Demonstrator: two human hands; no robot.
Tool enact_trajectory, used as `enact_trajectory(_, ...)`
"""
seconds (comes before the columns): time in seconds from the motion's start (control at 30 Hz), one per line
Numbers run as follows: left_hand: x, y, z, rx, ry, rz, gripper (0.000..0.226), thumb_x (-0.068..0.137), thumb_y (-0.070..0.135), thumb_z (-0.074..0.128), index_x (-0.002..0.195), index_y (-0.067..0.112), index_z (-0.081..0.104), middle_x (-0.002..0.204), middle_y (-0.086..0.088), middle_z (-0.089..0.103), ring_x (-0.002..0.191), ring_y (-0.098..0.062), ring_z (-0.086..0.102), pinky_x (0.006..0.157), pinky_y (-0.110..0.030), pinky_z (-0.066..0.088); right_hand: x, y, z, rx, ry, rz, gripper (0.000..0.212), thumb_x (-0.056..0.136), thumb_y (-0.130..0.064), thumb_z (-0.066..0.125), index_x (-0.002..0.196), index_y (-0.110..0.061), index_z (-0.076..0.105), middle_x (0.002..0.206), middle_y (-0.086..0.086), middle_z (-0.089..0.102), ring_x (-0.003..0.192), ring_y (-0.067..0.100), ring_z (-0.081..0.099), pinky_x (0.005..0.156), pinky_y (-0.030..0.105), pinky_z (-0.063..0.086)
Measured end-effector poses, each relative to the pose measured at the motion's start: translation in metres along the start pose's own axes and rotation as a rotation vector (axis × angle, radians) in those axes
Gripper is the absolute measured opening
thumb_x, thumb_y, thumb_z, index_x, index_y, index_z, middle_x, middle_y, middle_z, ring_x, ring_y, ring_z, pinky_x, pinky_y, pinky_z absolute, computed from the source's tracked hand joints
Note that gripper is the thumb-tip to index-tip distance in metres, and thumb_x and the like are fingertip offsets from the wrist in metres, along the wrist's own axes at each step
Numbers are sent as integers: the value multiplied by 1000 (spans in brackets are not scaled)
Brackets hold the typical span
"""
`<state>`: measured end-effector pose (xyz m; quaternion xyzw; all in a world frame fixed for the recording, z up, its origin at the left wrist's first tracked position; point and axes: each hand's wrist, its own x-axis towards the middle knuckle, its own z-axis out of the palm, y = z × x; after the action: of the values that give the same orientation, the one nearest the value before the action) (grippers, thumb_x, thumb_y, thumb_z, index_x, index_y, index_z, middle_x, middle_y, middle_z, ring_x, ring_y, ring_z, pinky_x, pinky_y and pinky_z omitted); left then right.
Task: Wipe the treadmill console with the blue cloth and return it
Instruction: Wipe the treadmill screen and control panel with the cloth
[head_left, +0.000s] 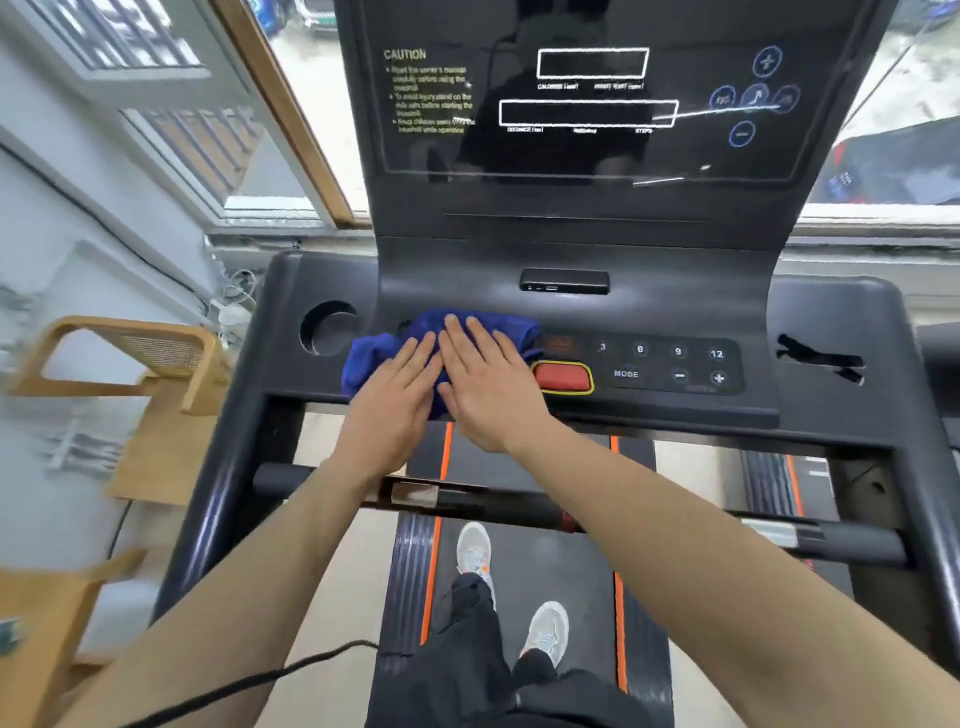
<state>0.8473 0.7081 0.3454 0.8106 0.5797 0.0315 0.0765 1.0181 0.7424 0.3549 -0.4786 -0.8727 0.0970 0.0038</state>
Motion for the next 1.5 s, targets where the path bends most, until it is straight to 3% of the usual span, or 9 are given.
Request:
enact_trajectory(0.2, -16, -19, -4, 3, 31, -189, 60, 98, 26, 24, 154, 5, 32, 162, -11, 28, 149, -33, 27, 115, -50, 33, 30, -30, 2, -49, -40, -66, 65, 104, -46, 23, 159, -12, 11, 168, 6, 5, 154, 29, 5, 123, 47, 8)
enact_trajectory(0.47, -1, 24, 8, 11, 17, 45, 58, 97, 24, 36, 152, 6, 36, 161, -13, 32, 148, -32, 30, 116, -45, 32, -30, 18, 8, -108, -19, 6, 65, 100, -41, 30, 154, -4, 30, 163, 18, 25, 148, 36, 27, 118, 50, 27)
enact_trajectory(0.57, 15, 4, 0, 41, 16, 5, 57, 97, 22, 33, 149, -1, 40, 158, -18, 34, 145, -36, 35, 113, -47, 40, 12, 24, -10, -92, -25, -86, 68, 100, -45, 21, 156, -6, 26, 165, 13, 19, 151, 30, 21, 121, 46, 20)
enact_trajectory(0.7, 57, -16, -2, 53, 7, -91, 62, 101, 30, 17, 154, -1, 26, 163, -21, 21, 150, -38, 21, 115, -51, 35, 66, 48, -29, -240, -20, -181, 67, 104, -47, 24, 159, -12, 9, 168, 4, 0, 155, 22, 0, 124, 41, 3)
enact_trajectory(0.9, 122, 23, -13, 52, 92, 12, 64, 101, 29, 36, 158, 9, 17, 167, -12, 8, 154, -32, 8, 116, -47, 29, 47, 123, -50, -362, 146, -95, 68, 101, -40, 37, 159, -12, 16, 168, 3, 9, 154, 21, 10, 124, 42, 13)
enact_trajectory(1.17, 169, 68, -11, 14, 40, 381, 60, 101, 18, 42, 158, 17, 22, 166, -2, 15, 153, -22, 14, 119, -41, 27, -19, 180, -44, -252, 157, 145, 65, 100, -34, 41, 158, -10, 21, 166, 7, 12, 153, 27, 14, 123, 47, 21)
enact_trajectory(1.3, 146, 43, -15, -134, 112, 320, 63, 93, 7, 55, 153, 14, 38, 161, -2, 32, 149, -17, 28, 120, -31, 26, 2, 151, -38, -196, 136, 67, 63, 96, -26, 48, 154, -7, 33, 164, 9, 23, 152, 32, 19, 120, 48, 22)
enact_trajectory(1.4, 128, 34, -15, -227, 148, 203, 62, 91, 9, 58, 151, 20, 43, 158, 4, 38, 146, -8, 32, 114, -19, 25, 10, 142, -38, -201, 114, -12, 61, 94, -27, 38, 153, -10, 37, 163, 6, 27, 151, 29, 24, 120, 46, 24)
enact_trajectory(1.5, 135, 44, -20, -177, 164, 195, 57, 89, 10, 58, 145, 19, 52, 150, 1, 50, 139, -16, 46, 110, -34, 44, -1, 153, -38, -86, 104, -4, 61, 95, -25, 44, 155, -16, 35, 164, 0, 24, 151, 24, 23, 121, 45, 26)
